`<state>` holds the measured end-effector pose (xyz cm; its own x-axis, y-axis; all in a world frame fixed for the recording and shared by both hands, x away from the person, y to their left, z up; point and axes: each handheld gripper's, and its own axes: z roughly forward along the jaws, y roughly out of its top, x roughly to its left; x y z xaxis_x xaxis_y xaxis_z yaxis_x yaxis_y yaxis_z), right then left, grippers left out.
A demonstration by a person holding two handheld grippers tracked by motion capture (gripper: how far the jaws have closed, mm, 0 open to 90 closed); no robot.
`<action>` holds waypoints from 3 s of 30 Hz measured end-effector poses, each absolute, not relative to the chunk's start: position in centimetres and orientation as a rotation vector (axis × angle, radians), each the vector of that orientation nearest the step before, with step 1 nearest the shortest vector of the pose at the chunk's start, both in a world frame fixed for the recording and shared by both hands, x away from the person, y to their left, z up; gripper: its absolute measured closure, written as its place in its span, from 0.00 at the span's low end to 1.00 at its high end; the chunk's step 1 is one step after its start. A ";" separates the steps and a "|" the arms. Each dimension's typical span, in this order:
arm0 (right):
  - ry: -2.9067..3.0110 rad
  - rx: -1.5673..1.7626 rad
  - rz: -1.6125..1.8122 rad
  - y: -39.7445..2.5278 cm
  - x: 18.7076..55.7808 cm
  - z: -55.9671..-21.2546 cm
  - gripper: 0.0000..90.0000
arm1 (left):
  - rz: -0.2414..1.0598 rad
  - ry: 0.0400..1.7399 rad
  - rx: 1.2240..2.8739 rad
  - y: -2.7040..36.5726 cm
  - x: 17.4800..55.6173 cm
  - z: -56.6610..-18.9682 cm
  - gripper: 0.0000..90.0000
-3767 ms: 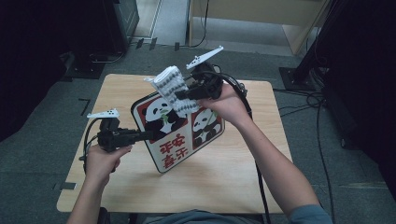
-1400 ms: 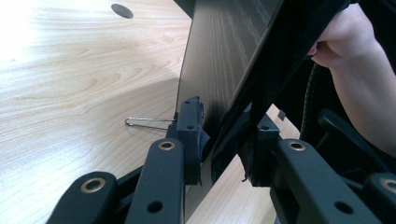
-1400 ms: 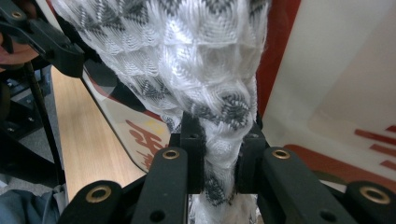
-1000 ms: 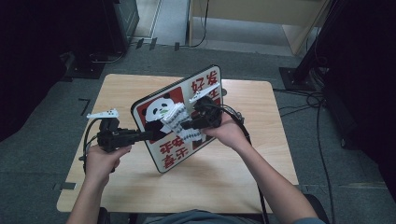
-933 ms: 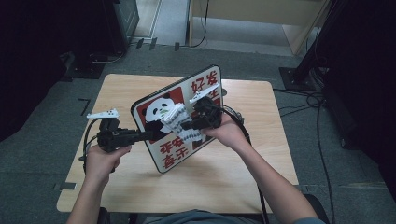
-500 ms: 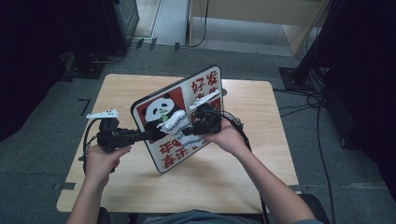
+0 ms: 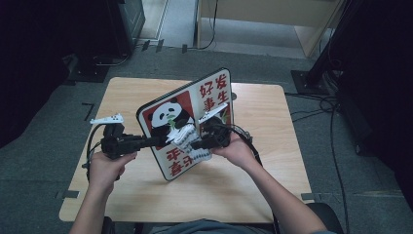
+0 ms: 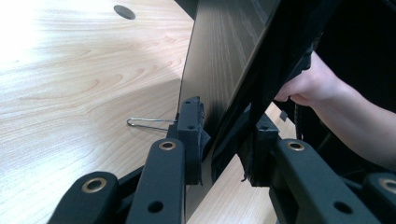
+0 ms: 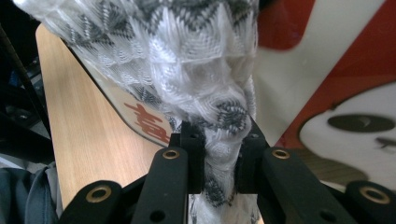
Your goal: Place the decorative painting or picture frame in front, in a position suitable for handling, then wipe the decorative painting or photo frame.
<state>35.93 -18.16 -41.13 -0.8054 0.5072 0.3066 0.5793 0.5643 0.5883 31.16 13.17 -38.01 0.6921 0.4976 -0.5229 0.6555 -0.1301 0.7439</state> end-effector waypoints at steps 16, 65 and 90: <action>-2.664 -0.956 -1.056 -18.9 35.0 -45.0 0.88 | -0.174 0.919 1.780 13.1 31.1 -38.0 0.81; -2.677 -0.898 -1.349 -15.7 36.2 -28.2 0.90 | -0.151 0.923 1.766 13.2 31.0 -38.2 0.82; -2.741 -0.902 -1.274 -13.1 36.7 -27.6 0.89 | -0.155 0.920 1.771 13.2 31.0 -38.2 0.82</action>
